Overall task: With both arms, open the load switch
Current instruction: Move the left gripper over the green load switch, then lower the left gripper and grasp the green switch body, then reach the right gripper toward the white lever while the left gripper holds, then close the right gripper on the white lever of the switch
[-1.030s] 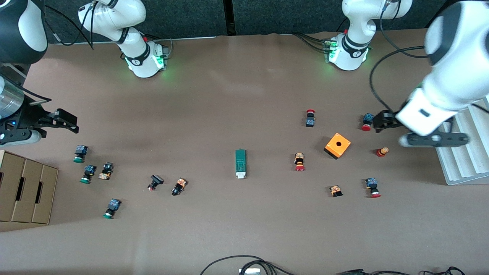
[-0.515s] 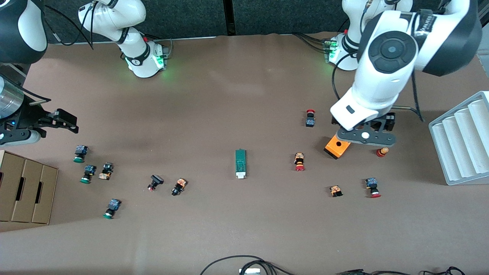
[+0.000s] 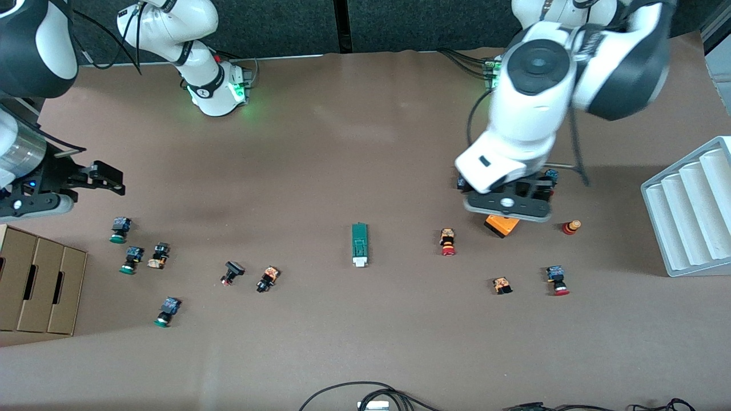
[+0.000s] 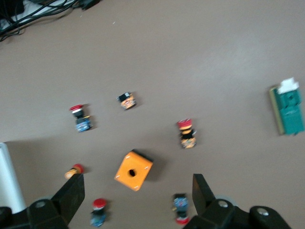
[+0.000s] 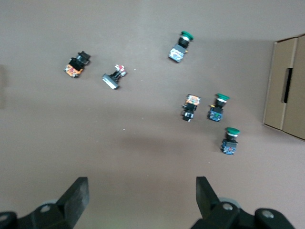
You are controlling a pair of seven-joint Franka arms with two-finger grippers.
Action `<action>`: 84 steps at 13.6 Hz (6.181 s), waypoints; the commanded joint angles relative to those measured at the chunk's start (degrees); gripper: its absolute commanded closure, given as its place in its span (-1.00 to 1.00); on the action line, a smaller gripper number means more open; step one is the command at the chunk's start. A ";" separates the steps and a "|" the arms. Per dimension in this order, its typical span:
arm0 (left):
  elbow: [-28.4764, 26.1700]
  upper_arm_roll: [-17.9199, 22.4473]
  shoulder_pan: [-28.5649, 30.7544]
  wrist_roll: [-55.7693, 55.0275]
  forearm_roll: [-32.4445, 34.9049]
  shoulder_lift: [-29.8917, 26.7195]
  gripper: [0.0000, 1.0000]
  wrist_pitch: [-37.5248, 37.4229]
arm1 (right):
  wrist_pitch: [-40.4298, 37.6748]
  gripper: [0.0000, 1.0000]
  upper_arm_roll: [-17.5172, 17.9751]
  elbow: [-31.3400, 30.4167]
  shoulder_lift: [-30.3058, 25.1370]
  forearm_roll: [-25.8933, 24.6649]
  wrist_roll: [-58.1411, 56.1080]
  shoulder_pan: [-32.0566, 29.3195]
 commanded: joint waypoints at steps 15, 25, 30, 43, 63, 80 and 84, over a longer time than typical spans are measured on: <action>-14.62 0.50 -15.17 -63.30 40.45 9.01 -1.00 37.00 | -1.09 -1.00 -0.75 1.25 4.74 7.71 -2.56 4.25; -13.57 0.76 -24.66 -106.98 72.10 21.05 -1.00 33.24 | 1.72 -1.00 -0.49 6.25 18.09 21.40 -10.54 4.43; -12.16 0.76 -26.42 -115.27 81.61 26.86 -1.00 27.95 | 5.94 -1.00 2.40 9.05 24.32 26.60 -10.73 4.95; -6.71 0.76 -33.36 -125.74 93.04 39.42 -1.00 13.89 | 16.66 -1.00 8.03 15.92 31.55 27.49 9.61 8.20; -5.40 1.20 -32.84 -129.17 99.64 43.82 -0.98 12.48 | 18.43 -1.00 5.24 27.93 42.76 27.40 103.65 18.38; -6.27 0.41 -32.84 -128.73 99.03 44.53 -0.24 7.82 | 21.68 -0.50 0.74 37.90 59.50 34.61 111.17 25.78; -6.19 0.41 -32.84 -128.73 99.12 44.79 -0.20 7.82 | 21.76 -0.25 0.65 37.81 59.94 34.70 111.17 26.92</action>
